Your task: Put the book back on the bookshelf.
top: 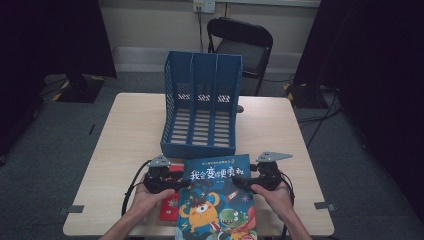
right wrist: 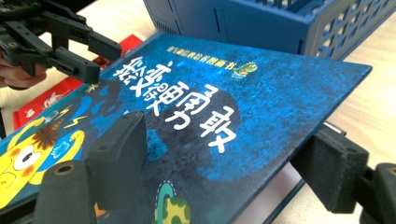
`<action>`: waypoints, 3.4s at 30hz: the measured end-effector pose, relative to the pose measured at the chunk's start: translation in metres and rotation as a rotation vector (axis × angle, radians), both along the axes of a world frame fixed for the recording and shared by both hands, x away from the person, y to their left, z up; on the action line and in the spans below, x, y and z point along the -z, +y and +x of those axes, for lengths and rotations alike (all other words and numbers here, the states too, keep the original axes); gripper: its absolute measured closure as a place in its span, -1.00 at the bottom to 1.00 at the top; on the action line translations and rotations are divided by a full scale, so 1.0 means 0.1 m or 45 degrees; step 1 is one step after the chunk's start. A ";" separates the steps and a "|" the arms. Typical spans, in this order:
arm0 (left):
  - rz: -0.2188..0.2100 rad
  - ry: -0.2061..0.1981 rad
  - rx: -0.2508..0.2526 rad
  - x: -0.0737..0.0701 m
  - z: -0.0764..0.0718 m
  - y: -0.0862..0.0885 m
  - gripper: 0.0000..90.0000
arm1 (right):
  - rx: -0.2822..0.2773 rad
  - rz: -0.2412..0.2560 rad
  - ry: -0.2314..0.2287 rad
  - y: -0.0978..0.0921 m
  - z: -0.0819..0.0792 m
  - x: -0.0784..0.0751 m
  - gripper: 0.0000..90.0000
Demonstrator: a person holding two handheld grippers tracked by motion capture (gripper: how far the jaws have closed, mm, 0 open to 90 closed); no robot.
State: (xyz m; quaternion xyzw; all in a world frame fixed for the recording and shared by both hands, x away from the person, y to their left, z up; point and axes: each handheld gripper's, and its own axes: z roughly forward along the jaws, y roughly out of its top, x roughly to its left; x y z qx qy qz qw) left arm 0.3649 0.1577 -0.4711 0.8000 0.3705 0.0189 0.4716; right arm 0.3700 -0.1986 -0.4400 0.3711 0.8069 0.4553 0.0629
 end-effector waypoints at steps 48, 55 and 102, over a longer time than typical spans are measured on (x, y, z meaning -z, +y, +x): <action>-0.273 0.227 0.049 0.08 0.09 0.05 -0.11 | -0.068 -0.085 -0.106 0.02 -0.11 -0.10 -0.42; -0.276 0.247 0.055 0.05 0.10 0.07 -0.08 | -0.054 -0.093 -0.116 0.05 -0.10 -0.11 -0.40; -0.456 0.169 -0.008 -0.36 0.16 0.25 0.24 | 0.072 -0.052 -0.202 0.27 0.02 -0.49 -0.31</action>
